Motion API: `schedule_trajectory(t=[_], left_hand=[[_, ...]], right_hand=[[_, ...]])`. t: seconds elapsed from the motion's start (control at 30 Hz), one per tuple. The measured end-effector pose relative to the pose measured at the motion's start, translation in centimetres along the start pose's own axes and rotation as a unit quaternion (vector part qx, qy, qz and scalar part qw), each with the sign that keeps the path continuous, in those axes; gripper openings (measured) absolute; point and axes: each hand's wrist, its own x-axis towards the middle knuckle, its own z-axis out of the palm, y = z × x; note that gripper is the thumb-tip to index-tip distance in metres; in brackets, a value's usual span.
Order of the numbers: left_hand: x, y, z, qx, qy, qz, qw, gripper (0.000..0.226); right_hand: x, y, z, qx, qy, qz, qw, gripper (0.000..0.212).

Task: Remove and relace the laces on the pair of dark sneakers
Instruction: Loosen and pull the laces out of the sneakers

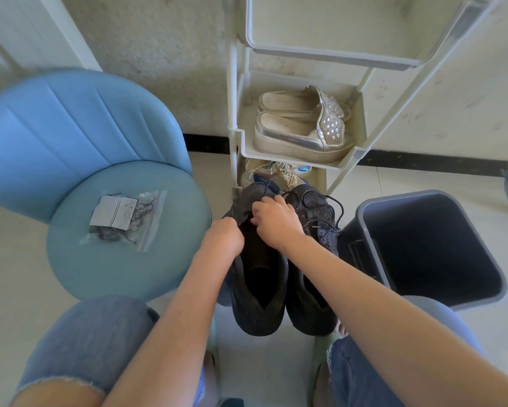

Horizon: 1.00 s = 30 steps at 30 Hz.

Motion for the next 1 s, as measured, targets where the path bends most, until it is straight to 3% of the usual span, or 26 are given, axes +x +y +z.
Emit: schedule_trajectory(t=[0.03, 0.17, 0.33, 0.43, 0.5, 0.57, 0.6, 0.67, 0.73, 0.77, 1.0], left_hand=[[0.1, 0.0, 0.0, 0.006, 0.002, 0.0, 1.0, 0.033], [0.3, -0.1, 0.0, 0.014, 0.011, 0.01, 1.0, 0.041], [-0.4, 0.1, 0.0, 0.001, -0.008, 0.028, 1.0, 0.04], [-0.4, 0.2, -0.1, 0.001, 0.015, 0.036, 0.999, 0.045], [0.0, 0.2, 0.1, -0.012, 0.105, 0.072, 0.992, 0.041], [0.5, 0.3, 0.6, -0.02, 0.186, 0.147, 0.971, 0.036], [0.9, 0.5, 0.9, -0.006, 0.194, 0.189, 0.963, 0.035], [2.1, 0.8, 1.3, 0.054, 0.173, 0.248, 0.952, 0.035], [2.8, 1.0, 1.4, 0.075, 0.144, 0.249, 0.955, 0.036], [3.1, 1.0, 1.4, 0.07, 0.143, 0.244, 0.957, 0.036], [4.1, 0.4, 1.4, -0.039, 0.153, 0.237, 0.959, 0.022]], right_hand=[[0.1, 0.1, -0.2, 0.041, -0.021, -0.007, 0.999, 0.004], [0.2, 1.5, -1.7, 0.245, -0.052, 0.027, 0.968, 0.014], [0.3, 4.3, -3.8, 0.348, 0.069, 0.121, 0.927, 0.021], [0.6, 3.7, -3.5, 0.311, 0.08, 0.118, 0.94, 0.033], [0.4, 3.1, -3.1, 0.193, 0.129, 0.115, 0.966, 0.035], [-0.1, 2.5, -3.5, 0.138, 0.17, 0.117, 0.969, 0.023], [-0.3, 2.3, -3.8, 0.14, 0.141, 0.123, 0.972, 0.017], [-1.0, 1.7, -4.2, 0.15, -0.012, 0.135, 0.979, 0.03], [-1.5, 1.1, -3.9, 0.132, -0.144, 0.129, 0.972, 0.035], [-1.6, 1.0, -3.7, 0.115, -0.173, 0.123, 0.97, 0.033], [-1.6, 1.4, -4.1, 0.192, -0.192, 0.147, 0.951, 0.02]])
